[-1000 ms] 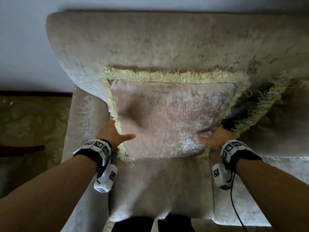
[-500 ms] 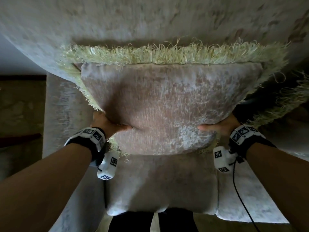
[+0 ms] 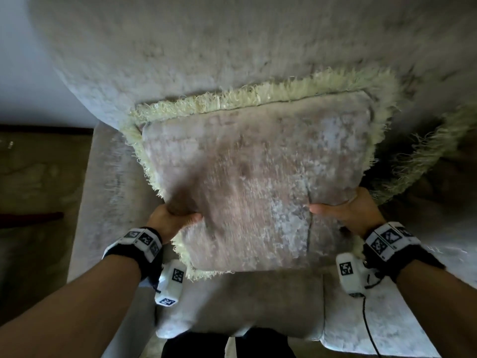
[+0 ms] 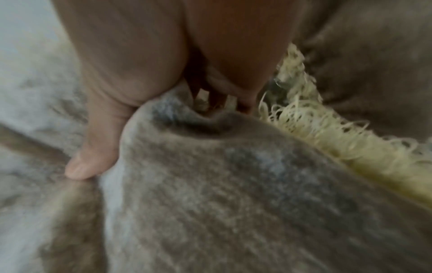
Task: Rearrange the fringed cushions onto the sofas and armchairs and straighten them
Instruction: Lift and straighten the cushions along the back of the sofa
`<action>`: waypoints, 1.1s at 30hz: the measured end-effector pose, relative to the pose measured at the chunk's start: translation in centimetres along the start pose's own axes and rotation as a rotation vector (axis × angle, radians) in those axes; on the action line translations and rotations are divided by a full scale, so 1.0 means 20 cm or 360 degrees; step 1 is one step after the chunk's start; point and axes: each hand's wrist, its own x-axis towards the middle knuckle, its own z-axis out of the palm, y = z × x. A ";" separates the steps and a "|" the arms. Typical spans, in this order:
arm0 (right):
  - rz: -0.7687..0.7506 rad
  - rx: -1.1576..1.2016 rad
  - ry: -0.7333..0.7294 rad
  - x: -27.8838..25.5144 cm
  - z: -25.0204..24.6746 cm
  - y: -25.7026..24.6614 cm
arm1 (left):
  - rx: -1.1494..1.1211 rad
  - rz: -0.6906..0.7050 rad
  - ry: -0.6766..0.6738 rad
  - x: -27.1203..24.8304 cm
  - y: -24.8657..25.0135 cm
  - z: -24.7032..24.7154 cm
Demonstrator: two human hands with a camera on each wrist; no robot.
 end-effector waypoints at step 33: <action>-0.0299 -0.0922 0.0233 0.08 0.13 -0.58 | -0.0278 0.0039 -0.0108 0.01 -0.15 0.14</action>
